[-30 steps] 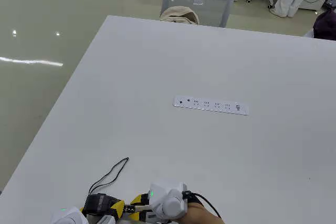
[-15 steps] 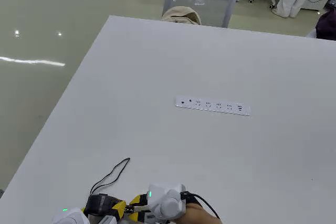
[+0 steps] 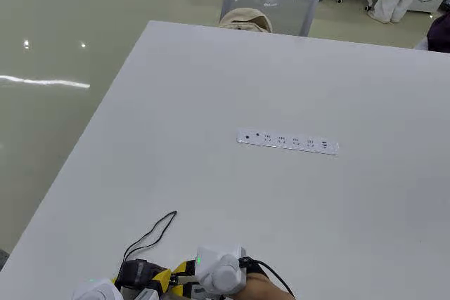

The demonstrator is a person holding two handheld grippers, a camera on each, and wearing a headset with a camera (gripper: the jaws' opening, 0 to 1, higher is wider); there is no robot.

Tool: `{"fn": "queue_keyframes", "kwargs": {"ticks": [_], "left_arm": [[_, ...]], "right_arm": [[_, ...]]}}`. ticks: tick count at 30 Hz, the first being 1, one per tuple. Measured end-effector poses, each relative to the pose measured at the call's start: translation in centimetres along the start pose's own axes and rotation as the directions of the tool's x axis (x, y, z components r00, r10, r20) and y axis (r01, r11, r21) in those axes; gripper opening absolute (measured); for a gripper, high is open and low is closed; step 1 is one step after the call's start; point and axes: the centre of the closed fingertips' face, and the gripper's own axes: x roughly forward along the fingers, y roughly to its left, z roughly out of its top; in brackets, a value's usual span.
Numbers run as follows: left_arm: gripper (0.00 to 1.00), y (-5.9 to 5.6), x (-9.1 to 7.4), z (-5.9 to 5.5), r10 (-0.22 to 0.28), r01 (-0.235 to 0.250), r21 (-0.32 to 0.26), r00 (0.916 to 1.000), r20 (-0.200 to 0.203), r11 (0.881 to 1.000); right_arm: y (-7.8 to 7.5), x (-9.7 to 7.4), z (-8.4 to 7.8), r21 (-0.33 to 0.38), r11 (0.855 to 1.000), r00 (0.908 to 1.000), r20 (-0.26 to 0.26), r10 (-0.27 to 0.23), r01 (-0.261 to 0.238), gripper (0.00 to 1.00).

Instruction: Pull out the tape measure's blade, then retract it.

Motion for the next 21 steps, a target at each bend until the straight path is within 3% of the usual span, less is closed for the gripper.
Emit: {"fn": "queue_keyframes", "kwargs": {"ticks": [21], "left_arm": [[0.61, -0.10, 0.22, -0.25, 0.009, -0.008, 0.027, 0.9998, -0.019, 1.000]], "right_arm": [[0.13, 0.31, -0.43, 0.012, 1.000, 0.9999, -0.016, -0.001, 0.002, 0.14]]}}
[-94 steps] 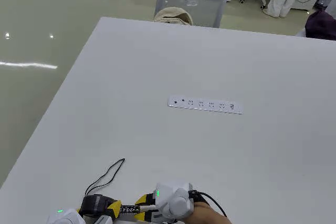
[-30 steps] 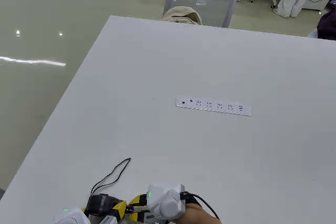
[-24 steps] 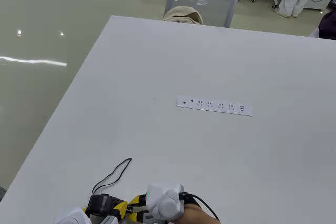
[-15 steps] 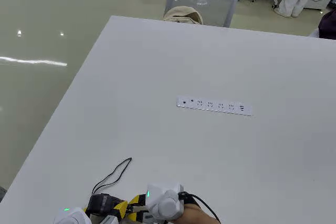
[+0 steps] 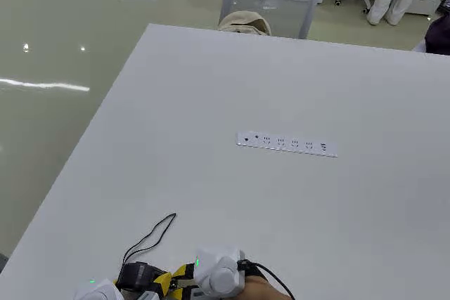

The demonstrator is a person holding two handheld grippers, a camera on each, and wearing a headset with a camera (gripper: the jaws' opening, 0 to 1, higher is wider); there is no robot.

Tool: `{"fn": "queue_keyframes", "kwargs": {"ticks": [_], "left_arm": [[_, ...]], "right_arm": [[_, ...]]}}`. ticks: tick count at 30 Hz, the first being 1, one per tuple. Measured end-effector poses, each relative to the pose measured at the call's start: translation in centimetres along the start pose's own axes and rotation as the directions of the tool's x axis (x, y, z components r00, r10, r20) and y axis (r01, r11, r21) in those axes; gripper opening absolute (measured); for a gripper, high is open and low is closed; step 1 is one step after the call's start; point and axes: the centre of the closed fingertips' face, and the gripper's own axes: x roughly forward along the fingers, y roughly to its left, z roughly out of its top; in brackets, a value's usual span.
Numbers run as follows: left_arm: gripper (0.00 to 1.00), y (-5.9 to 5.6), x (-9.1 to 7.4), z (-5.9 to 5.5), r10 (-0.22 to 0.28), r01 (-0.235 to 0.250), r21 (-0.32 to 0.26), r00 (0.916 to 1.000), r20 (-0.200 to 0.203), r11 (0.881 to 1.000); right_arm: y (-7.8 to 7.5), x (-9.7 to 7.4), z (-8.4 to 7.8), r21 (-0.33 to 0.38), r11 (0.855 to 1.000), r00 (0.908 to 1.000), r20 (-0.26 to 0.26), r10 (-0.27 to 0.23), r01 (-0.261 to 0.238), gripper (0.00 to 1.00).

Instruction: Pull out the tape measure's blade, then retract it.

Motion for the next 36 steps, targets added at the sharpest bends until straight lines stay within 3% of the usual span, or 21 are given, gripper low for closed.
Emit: {"fn": "queue_keyframes", "kwargs": {"ticks": [6, 11, 23, 36], "left_arm": [[0.61, -0.22, 0.12, -0.73, -0.003, 0.003, 0.012, 0.9998, -0.019, 1.000], [0.62, -0.21, 0.22, -0.76, -0.009, 0.009, -0.027, 0.9997, -0.025, 1.000], [0.63, -0.29, 0.47, -0.44, -0.008, 0.007, -0.037, 0.9997, -0.024, 0.999], [0.63, -0.30, 0.44, -0.56, -0.016, 0.014, -0.036, 0.9991, -0.040, 0.999]], "right_arm": [[0.33, 0.22, -0.54, -0.006, 1.000, 0.9999, -0.014, 0.000, 0.000, 0.14], [0.16, 0.17, -0.50, 0.001, 1.000, 0.9999, -0.007, -0.010, 0.010, 0.14], [0.12, 0.13, -0.55, 0.015, 1.000, 0.9998, -0.011, -0.016, 0.016, 0.15], [-0.07, -0.21, -0.87, 0.055, 0.998, 0.9996, -0.014, -0.023, 0.024, 0.22]]}}
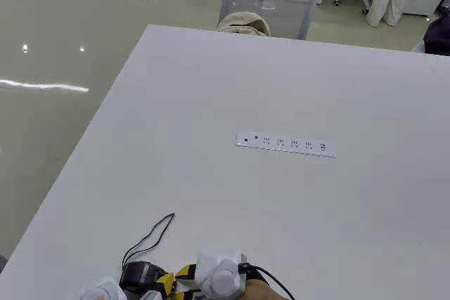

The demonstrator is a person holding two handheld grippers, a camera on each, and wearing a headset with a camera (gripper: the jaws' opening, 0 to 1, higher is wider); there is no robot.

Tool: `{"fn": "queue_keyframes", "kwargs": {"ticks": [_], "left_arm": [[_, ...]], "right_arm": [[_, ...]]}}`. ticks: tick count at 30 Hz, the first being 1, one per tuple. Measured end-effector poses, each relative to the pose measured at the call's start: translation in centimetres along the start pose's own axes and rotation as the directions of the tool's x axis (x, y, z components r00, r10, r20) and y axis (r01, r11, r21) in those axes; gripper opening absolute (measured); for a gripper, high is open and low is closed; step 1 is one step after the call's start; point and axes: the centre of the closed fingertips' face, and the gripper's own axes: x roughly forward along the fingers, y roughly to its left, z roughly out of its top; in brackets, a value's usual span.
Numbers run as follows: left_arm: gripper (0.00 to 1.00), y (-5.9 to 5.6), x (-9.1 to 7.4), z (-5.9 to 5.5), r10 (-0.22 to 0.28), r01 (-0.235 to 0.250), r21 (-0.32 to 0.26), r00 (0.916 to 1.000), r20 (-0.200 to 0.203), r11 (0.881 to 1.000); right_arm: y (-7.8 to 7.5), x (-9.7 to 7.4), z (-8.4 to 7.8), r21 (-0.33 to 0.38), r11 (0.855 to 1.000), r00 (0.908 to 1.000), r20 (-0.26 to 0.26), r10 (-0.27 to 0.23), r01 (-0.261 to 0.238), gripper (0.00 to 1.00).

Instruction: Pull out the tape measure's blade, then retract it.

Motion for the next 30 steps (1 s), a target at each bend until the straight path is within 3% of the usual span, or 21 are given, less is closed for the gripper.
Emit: {"fn": "queue_keyframes", "kwargs": {"ticks": [10, 16, 24, 30], "left_arm": [[0.71, -0.8, -0.2, -0.5, -0.026, 0.027, 0.036, 0.9994, -0.025, 0.999], [0.76, -1.4, -0.7, -0.4, -0.044, 0.048, 0.098, 0.9983, -0.037, 0.994], [0.85, -1.9, -1.3, 0.5, -0.080, 0.085, 0.223, 0.9962, -0.033, 0.971], [0.85, -2.2, -1.8, 0.8, -0.115, 0.131, 0.310, 0.9909, -0.069, 0.942]], "right_arm": [[0.0, -0.8, 0.3, 0.024, 0.999, 0.9997, 0.009, -0.022, 0.022, 0.26], [0.1, -1.6, 0.2, 0.053, 0.998, 0.9991, 0.013, -0.040, 0.039, 0.30], [0.3, -2.9, 0.4, 0.085, 0.994, 0.9971, 0.028, -0.070, 0.068, 0.34], [0.7, -4.2, 0.3, 0.114, 0.989, 0.9950, 0.029, -0.096, 0.092, 0.37]]}}
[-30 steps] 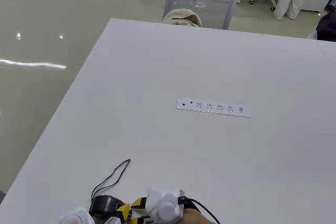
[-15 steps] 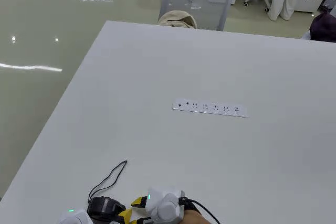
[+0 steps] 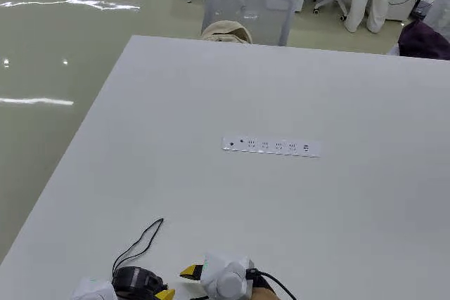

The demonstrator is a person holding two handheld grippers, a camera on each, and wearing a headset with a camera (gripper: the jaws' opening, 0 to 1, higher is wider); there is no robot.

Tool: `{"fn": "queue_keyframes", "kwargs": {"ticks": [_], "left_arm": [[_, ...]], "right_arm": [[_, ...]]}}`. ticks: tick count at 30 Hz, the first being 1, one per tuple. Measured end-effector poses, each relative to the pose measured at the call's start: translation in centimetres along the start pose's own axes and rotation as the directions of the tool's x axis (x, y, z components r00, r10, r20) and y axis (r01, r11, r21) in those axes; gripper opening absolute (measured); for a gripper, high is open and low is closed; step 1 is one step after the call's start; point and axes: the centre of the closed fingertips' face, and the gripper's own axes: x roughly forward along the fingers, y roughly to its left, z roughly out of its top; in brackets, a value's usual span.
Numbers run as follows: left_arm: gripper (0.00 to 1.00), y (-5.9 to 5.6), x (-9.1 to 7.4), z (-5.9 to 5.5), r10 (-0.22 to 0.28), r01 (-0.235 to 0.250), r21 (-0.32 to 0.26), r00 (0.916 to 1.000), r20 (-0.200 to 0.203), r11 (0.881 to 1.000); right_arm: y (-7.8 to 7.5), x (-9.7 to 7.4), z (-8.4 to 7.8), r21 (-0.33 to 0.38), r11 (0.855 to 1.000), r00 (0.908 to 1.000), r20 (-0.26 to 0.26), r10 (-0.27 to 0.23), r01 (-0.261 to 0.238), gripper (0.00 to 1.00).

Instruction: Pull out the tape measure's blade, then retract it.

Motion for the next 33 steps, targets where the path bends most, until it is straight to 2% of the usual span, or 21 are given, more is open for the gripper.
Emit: {"fn": "queue_keyframes", "kwargs": {"ticks": [3, 5, 11, 12, 15, 17, 18, 19, 21, 24, 29, 33], "left_arm": [[0.85, -0.5, -0.1, 0.0, -0.041, 0.042, 0.049, 0.9990, -0.016, 0.998], [0.85, -0.5, -0.4, -0.3, -0.050, 0.055, 0.088, 0.9975, -0.049, 0.995], [0.88, -0.8, -0.9, 0.0, -0.101, 0.109, 0.146, 0.9931, -0.060, 0.983], [0.89, -1.0, -1.0, 0.0, -0.125, 0.135, 0.172, 0.9898, -0.068, 0.976], [0.88, -1.2, -1.1, 0.0, -0.158, 0.173, 0.219, 0.9837, -0.086, 0.960], [0.87, -1.2, -1.3, 0.2, -0.163, 0.180, 0.231, 0.9826, -0.090, 0.956], [0.87, -1.3, -1.4, 0.3, -0.171, 0.190, 0.248, 0.9806, -0.095, 0.950], [0.87, -1.4, -1.5, 0.3, -0.186, 0.208, 0.278, 0.9771, -0.103, 0.938], [0.87, -1.4, -1.5, 0.3, -0.194, 0.217, 0.298, 0.9753, -0.105, 0.929], [0.89, -1.7, -1.7, 0.5, -0.232, 0.254, 0.315, 0.9670, -0.106, 0.915], [0.93, -1.9, -2.1, 0.2, -0.267, 0.299, 0.396, 0.9543, -0.134, 0.868], [0.95, -1.5, -2.3, 0.2, -0.273, 0.303, 0.394, 0.9530, -0.130, 0.868]], "right_arm": [[0.0, -0.7, -0.1, 0.029, 0.999, 0.9996, 0.015, -0.025, 0.024, 0.39], [0.2, -1.3, -0.1, 0.030, 0.999, 0.9990, 0.022, -0.038, 0.037, 0.40], [0.4, -3.0, -0.5, 0.072, 0.994, 0.9963, 0.030, -0.080, 0.078, 0.45], [0.5, -3.4, -0.6, 0.077, 0.993, 0.9957, 0.031, -0.087, 0.084, 0.46], [0.3, -4.4, -0.6, 0.097, 0.989, 0.9924, 0.040, -0.116, 0.112, 0.48], [0.4, -5.2, -0.6, 0.110, 0.986, 0.9898, 0.048, -0.134, 0.129, 0.49], [0.4, -5.5, -0.7, 0.113, 0.985, 0.9890, 0.047, -0.140, 0.134, 0.50], [0.4, -6.0, -0.9, 0.121, 0.983, 0.9881, 0.045, -0.147, 0.141, 0.52], [0.6, -6.6, -1.1, 0.127, 0.980, 0.9869, 0.038, -0.156, 0.150, 0.56], [0.8, -8.0, -1.4, 0.142, 0.974, 0.9815, 0.049, -0.185, 0.177, 0.58], [0.7, -10.1, -2.2, 0.163, 0.963, 0.9726, 0.049, -0.227, 0.217, 0.61], [0.7, -11.8, -2.9, 0.178, 0.955, 0.9675, 0.049, -0.248, 0.236, 0.63]]}}
